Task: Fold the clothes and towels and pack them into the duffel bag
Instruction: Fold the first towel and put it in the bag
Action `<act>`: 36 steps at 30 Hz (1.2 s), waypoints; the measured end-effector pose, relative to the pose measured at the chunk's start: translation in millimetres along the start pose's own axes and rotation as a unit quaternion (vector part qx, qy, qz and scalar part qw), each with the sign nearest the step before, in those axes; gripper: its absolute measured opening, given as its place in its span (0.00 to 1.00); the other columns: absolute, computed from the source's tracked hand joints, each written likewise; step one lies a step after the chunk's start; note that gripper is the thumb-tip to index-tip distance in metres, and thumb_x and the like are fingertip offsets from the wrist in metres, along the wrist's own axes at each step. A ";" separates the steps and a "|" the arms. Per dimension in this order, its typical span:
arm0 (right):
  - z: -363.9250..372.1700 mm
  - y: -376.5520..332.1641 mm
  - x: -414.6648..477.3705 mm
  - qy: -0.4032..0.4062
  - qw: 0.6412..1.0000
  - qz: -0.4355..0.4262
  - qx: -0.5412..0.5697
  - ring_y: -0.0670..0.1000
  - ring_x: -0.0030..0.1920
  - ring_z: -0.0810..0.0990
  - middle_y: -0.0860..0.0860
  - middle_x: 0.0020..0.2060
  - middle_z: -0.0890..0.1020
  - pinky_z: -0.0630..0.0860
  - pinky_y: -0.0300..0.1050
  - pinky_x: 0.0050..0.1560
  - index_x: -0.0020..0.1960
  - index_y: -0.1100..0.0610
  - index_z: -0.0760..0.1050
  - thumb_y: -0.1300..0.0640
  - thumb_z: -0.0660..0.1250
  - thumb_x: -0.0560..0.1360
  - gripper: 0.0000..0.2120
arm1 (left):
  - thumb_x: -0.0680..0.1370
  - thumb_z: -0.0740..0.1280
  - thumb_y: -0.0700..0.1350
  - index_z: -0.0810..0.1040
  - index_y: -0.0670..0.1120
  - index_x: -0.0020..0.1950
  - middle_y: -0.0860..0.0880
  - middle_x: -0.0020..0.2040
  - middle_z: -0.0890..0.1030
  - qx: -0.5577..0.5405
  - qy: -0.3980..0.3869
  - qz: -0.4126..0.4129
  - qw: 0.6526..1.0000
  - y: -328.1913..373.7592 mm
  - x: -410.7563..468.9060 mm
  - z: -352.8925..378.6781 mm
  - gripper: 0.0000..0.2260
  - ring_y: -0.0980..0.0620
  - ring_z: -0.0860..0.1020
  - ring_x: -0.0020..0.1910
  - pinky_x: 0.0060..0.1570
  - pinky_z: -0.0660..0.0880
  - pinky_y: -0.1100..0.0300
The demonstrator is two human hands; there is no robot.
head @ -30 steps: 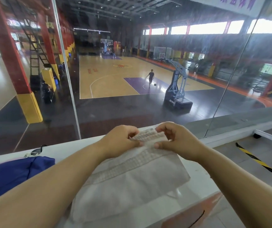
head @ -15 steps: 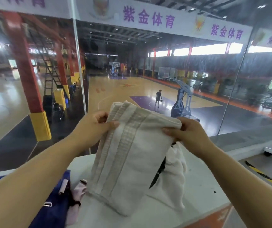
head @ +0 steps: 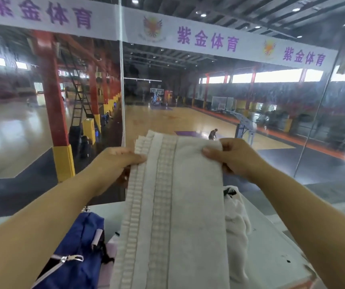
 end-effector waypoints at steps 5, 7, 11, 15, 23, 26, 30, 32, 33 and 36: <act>45.1 73.9 17.5 -0.071 0.987 0.067 -0.131 0.45 0.22 0.75 0.54 0.26 0.76 0.72 0.37 0.22 0.35 0.63 0.73 0.54 0.74 0.70 0.15 | 0.73 0.71 0.46 0.81 0.38 0.44 0.43 0.37 0.81 0.146 -0.006 -0.111 0.983 -84.1 19.4 4.0 0.10 0.48 0.79 0.35 0.35 0.78 0.55; 62.7 100.2 26.3 -0.063 0.984 0.075 -0.151 0.49 0.26 0.77 0.53 0.25 0.78 0.76 0.42 0.26 0.33 0.61 0.74 0.56 0.74 0.70 0.13 | 0.73 0.71 0.48 0.81 0.39 0.41 0.45 0.33 0.77 0.211 0.002 -0.126 0.969 -110.2 26.3 6.2 0.11 0.50 0.74 0.31 0.29 0.74 0.59; 87.8 131.3 47.4 -0.019 0.984 0.076 -0.160 0.53 0.28 0.81 0.53 0.26 0.79 0.81 0.47 0.32 0.32 0.61 0.74 0.57 0.74 0.69 0.12 | 0.74 0.70 0.45 0.76 0.41 0.34 0.46 0.27 0.74 0.181 0.023 -0.158 0.970 -142.1 48.8 8.0 0.12 0.51 0.72 0.21 0.24 0.71 0.60; 104.9 159.1 72.7 0.016 0.984 0.096 -0.147 0.53 0.30 0.83 0.54 0.28 0.82 0.82 0.51 0.41 0.33 0.58 0.76 0.56 0.72 0.69 0.10 | 0.75 0.69 0.42 0.77 0.39 0.37 0.42 0.31 0.79 0.114 0.047 -0.187 0.974 -165.1 77.1 7.9 0.09 0.49 0.76 0.24 0.27 0.73 0.58; 123.1 196.8 67.6 -0.040 0.975 0.126 -0.180 0.52 0.59 0.76 0.50 0.61 0.76 0.71 0.45 0.58 0.66 0.55 0.70 0.49 0.70 0.72 0.25 | 0.74 0.68 0.49 0.77 0.49 0.49 0.49 0.42 0.83 0.217 0.018 -0.153 0.964 -196.9 77.4 29.6 0.06 0.52 0.79 0.37 0.38 0.74 0.58; 126.0 192.5 38.0 -0.091 0.973 0.100 -0.187 0.46 0.50 0.78 0.46 0.55 0.78 0.73 0.43 0.54 0.61 0.54 0.75 0.49 0.70 0.73 0.19 | 0.74 0.68 0.52 0.78 0.52 0.49 0.54 0.46 0.81 0.280 -0.041 -0.117 0.952 -196.1 55.4 46.3 0.06 0.56 0.78 0.45 0.47 0.75 0.59; 124.0 182.8 -16.4 -0.172 0.953 0.003 -0.251 0.44 0.50 0.78 0.45 0.53 0.79 0.75 0.42 0.54 0.57 0.52 0.77 0.49 0.68 0.74 0.13 | 0.75 0.67 0.52 0.80 0.51 0.52 0.55 0.50 0.80 0.349 -0.120 -0.038 0.928 -194.1 13.6 69.4 0.10 0.57 0.77 0.49 0.52 0.73 0.61; 120.2 180.9 -44.0 -0.199 0.938 -0.057 -0.277 0.46 0.52 0.78 0.47 0.53 0.80 0.73 0.41 0.57 0.56 0.54 0.79 0.49 0.68 0.74 0.13 | 0.75 0.67 0.54 0.78 0.51 0.56 0.57 0.54 0.77 0.370 -0.144 0.006 0.918 -198.9 -11.6 76.0 0.12 0.58 0.74 0.54 0.57 0.69 0.64; 118.2 180.9 -57.7 -0.213 0.932 -0.072 -0.285 0.47 0.53 0.78 0.47 0.53 0.80 0.73 0.41 0.57 0.56 0.54 0.79 0.47 0.67 0.75 0.14 | 0.75 0.67 0.54 0.77 0.52 0.57 0.58 0.55 0.75 0.377 -0.156 0.020 0.913 -203.6 -24.0 77.2 0.13 0.59 0.72 0.56 0.58 0.67 0.65; 113.7 185.5 -93.9 -0.244 0.922 -0.084 -0.290 0.48 0.57 0.76 0.47 0.55 0.80 0.72 0.44 0.61 0.57 0.53 0.79 0.34 0.59 0.72 0.27 | 0.73 0.63 0.60 0.77 0.55 0.58 0.60 0.58 0.72 0.386 -0.185 0.033 0.903 -218.0 -56.7 76.7 0.18 0.63 0.66 0.59 0.63 0.65 0.64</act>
Point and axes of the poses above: each hand's wrist, its own x-axis towards the middle knuckle, its own z-axis out of the palm, y = z × x, the point moved 2 cm from there along x, towards the middle knuckle
